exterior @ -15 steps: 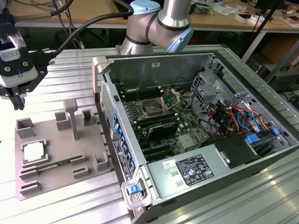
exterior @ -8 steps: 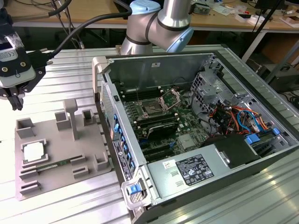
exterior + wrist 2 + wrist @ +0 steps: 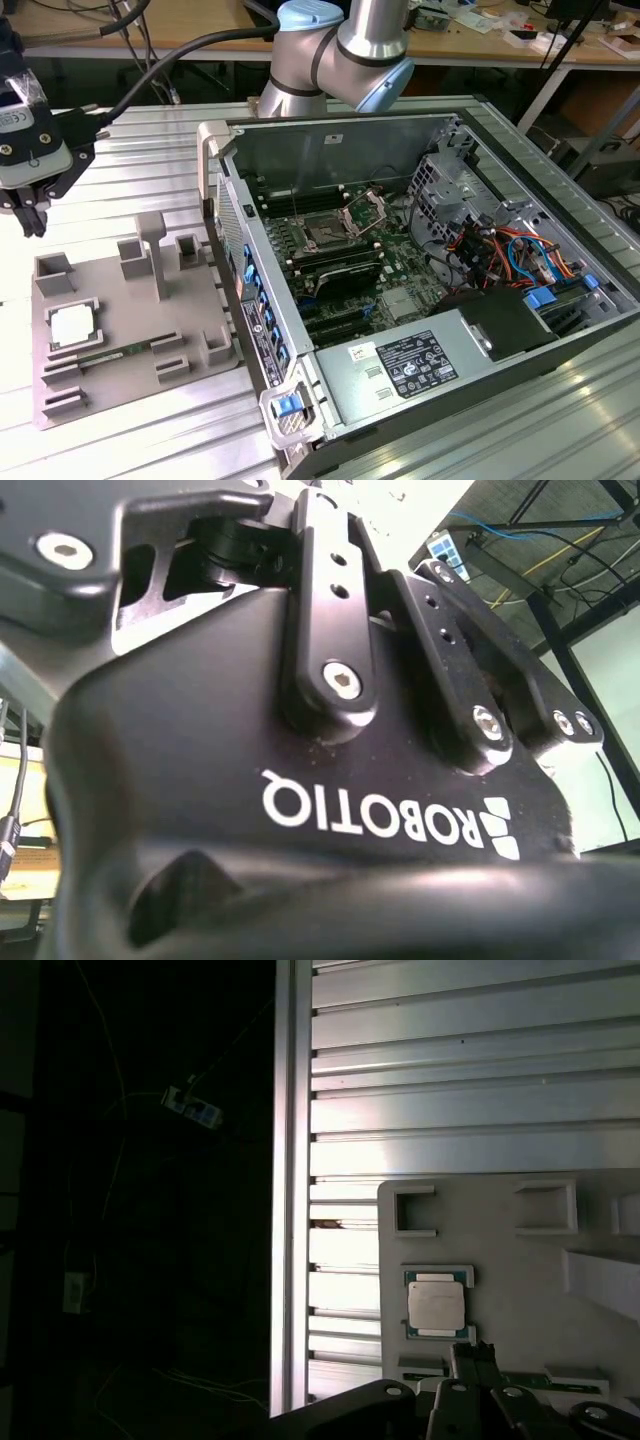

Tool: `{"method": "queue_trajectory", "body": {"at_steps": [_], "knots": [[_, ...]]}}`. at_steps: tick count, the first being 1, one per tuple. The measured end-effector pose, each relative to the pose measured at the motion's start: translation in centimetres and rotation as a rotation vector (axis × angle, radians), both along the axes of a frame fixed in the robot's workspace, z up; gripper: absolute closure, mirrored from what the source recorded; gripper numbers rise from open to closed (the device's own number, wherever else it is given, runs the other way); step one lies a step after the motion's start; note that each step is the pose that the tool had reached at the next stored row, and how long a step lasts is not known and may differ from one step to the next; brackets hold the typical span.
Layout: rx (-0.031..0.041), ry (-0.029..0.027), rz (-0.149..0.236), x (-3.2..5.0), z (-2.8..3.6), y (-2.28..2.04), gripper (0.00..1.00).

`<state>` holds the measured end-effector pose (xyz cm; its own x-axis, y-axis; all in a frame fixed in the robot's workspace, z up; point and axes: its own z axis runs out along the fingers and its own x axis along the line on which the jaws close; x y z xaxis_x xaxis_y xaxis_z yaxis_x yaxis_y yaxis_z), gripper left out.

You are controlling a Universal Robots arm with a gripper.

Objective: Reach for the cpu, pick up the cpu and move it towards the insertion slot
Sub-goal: 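Reach for the cpu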

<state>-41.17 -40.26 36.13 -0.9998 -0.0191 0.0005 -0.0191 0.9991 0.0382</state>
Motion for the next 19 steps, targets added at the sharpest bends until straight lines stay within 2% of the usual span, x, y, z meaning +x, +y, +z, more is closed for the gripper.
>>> {"method": "queue_trajectory", "body": {"at_steps": [19], "knots": [[0.0000, 0.0000, 0.000, -0.35, -0.26, 0.00, 0.89]]}}
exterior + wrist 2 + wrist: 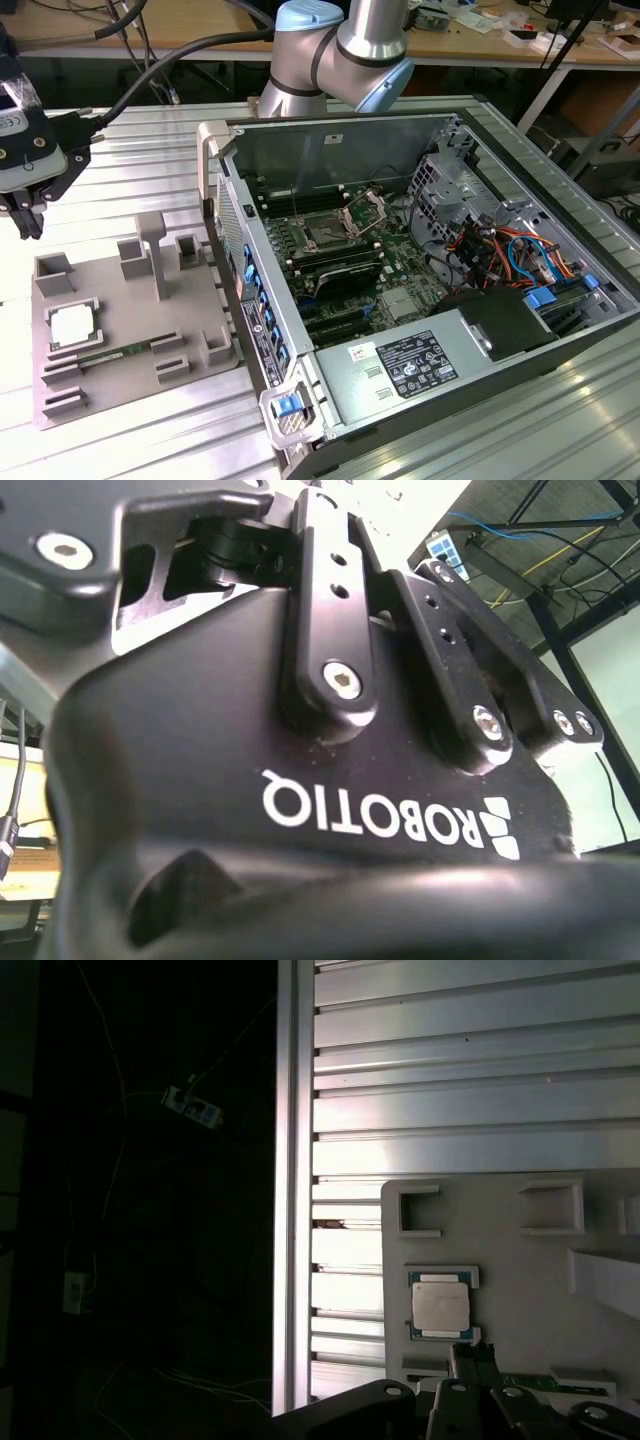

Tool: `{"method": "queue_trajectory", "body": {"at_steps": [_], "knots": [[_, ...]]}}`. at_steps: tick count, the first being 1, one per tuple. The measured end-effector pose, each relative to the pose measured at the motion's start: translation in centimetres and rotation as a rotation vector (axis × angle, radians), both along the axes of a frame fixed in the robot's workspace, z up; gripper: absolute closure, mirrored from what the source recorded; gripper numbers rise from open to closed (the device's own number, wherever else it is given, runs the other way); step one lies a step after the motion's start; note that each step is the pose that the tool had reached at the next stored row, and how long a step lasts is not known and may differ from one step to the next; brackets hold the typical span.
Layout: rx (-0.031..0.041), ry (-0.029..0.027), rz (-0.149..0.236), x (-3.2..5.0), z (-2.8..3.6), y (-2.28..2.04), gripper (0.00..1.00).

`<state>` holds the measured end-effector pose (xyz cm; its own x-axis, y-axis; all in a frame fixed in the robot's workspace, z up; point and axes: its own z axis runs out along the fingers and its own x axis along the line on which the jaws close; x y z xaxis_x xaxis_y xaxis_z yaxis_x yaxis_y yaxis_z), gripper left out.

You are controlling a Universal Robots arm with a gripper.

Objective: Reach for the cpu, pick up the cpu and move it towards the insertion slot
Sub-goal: 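Reach for the cpu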

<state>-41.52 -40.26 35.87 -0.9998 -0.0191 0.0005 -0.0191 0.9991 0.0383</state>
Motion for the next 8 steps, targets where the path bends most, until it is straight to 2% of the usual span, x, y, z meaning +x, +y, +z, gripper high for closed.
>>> {"method": "queue_trajectory", "body": {"at_steps": [8], "knots": [[-0.0001, 0.0000, 0.000, -0.16, -0.14, 0.00, 0.89]]}}
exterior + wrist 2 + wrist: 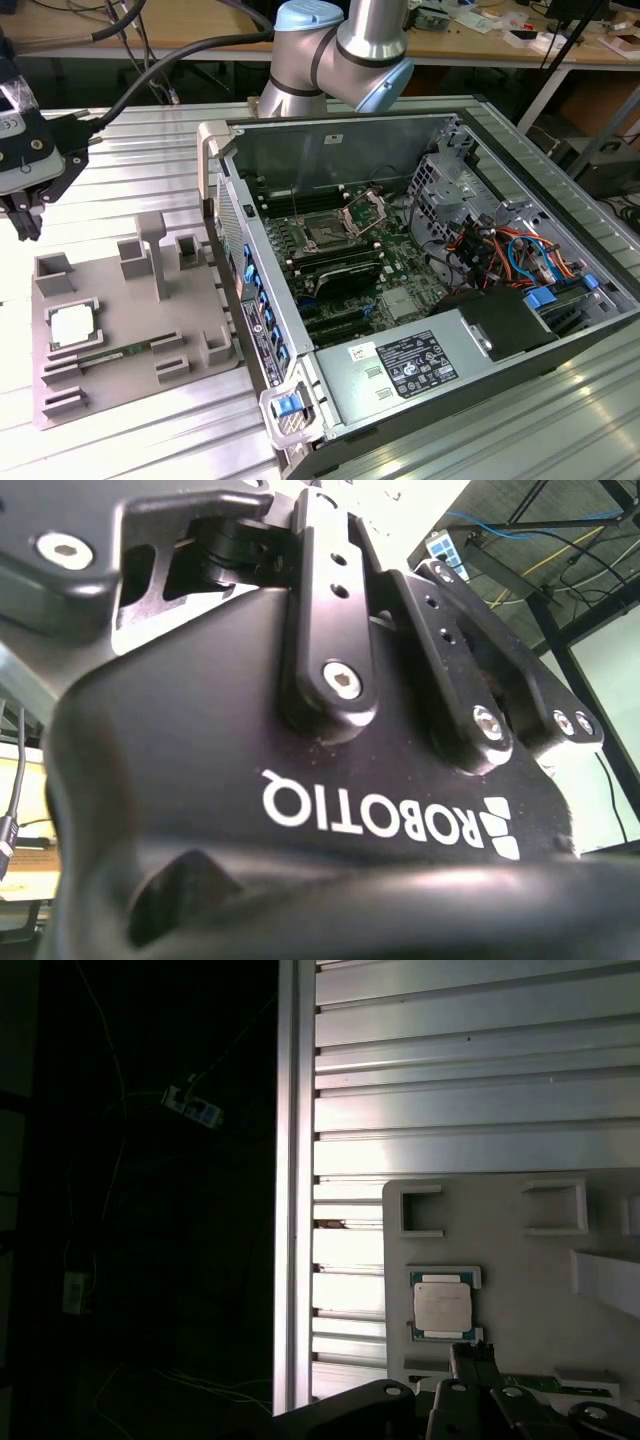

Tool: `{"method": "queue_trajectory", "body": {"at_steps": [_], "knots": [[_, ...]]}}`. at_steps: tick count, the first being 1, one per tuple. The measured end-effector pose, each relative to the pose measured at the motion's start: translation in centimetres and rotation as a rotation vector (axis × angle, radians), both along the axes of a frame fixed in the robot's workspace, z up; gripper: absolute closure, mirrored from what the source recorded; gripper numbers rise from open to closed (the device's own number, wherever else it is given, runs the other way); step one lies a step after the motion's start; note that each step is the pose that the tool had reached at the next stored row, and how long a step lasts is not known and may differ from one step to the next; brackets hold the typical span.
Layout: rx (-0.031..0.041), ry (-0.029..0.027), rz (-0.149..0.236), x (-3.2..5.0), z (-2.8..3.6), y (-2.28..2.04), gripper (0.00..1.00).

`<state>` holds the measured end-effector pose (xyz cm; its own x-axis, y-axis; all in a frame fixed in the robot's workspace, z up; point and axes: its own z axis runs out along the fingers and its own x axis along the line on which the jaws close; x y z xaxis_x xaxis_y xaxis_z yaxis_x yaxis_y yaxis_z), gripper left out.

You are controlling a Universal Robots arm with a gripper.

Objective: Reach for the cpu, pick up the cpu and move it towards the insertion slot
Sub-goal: 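Reach for the cpu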

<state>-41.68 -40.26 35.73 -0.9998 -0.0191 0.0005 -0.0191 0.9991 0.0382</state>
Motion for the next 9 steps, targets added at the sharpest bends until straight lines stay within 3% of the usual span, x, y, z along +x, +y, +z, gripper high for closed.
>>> {"method": "queue_trajectory", "body": {"at_steps": [9], "knots": [[0.0000, 0.0000, 0.000, -0.11, -0.09, 0.00, 0.89]]}}
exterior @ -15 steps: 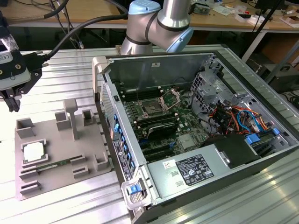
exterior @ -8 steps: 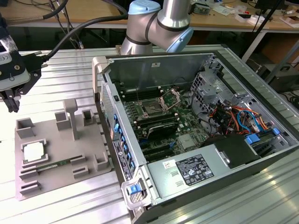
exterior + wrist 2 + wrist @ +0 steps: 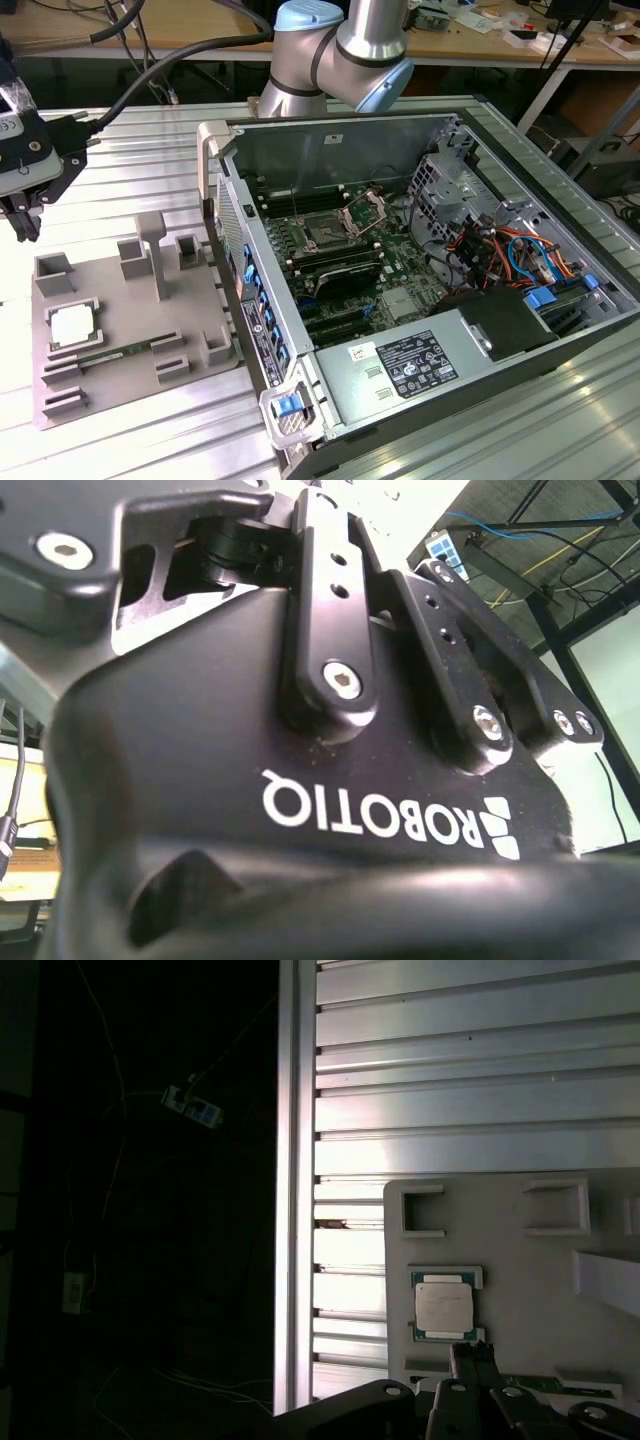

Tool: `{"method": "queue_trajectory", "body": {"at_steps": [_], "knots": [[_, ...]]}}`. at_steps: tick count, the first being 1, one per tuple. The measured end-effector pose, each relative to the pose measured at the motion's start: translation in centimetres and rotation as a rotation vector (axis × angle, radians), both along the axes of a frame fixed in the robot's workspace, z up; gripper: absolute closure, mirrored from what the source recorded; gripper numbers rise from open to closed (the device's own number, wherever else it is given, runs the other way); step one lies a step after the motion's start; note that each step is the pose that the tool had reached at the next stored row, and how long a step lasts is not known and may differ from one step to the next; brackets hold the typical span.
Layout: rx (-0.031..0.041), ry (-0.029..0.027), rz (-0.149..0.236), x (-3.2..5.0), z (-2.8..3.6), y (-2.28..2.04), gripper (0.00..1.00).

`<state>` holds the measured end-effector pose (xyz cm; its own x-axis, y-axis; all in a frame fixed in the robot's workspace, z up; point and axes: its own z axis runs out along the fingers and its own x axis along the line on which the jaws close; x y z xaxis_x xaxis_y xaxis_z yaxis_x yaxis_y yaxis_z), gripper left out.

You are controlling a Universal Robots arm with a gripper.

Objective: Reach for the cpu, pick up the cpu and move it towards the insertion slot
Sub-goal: 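Reach for the cpu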

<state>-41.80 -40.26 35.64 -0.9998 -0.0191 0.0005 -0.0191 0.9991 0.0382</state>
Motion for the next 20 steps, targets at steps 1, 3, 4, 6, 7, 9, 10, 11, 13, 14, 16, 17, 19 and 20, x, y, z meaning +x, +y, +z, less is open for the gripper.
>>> {"method": "queue_trajectory", "body": {"at_steps": [1, 3, 4, 6, 7, 9, 10, 11, 13, 14, 16, 17, 19, 20], "knots": [[0.0000, 0.0000, 0.000, -0.02, -0.01, 0.00, 0.89], [0.0000, 0.0000, 0.000, -0.04, -0.04, 0.00, 0.89], [0.0000, -0.0001, 0.000, -0.05, -0.05, 0.00, 0.89], [0.0000, 0.0000, 0.000, -0.07, -0.07, 0.00, 0.89], [0.0000, 0.0000, 0.000, -0.09, -0.09, 0.00, 0.89], [0.0000, 0.0000, 0.000, -0.11, -0.11, 0.00, 0.89], [0.0000, 0.0000, 0.000, -0.12, -0.12, 0.00, 0.89], [0.0000, 0.0000, 0.000, -0.13, -0.13, 0.00, 0.89], [0.0000, 0.0000, 0.000, -0.16, -0.16, 0.00, 0.89], [0.0000, 0.0000, 0.000, -0.18, -0.18, 0.00, 0.89], [-0.0001, 0.0001, 0.000, -0.22, -0.23, 0.00, 0.89], [-0.0001, 0.0001, 0.000, -0.23, -0.26, 0.00, 0.89], [-0.0001, 0.0001, 0.000, -0.26, -0.31, 0.00, 0.89], [0.0000, 0.0001, 0.000, -0.27, -0.34, 0.00, 0.89]]}}
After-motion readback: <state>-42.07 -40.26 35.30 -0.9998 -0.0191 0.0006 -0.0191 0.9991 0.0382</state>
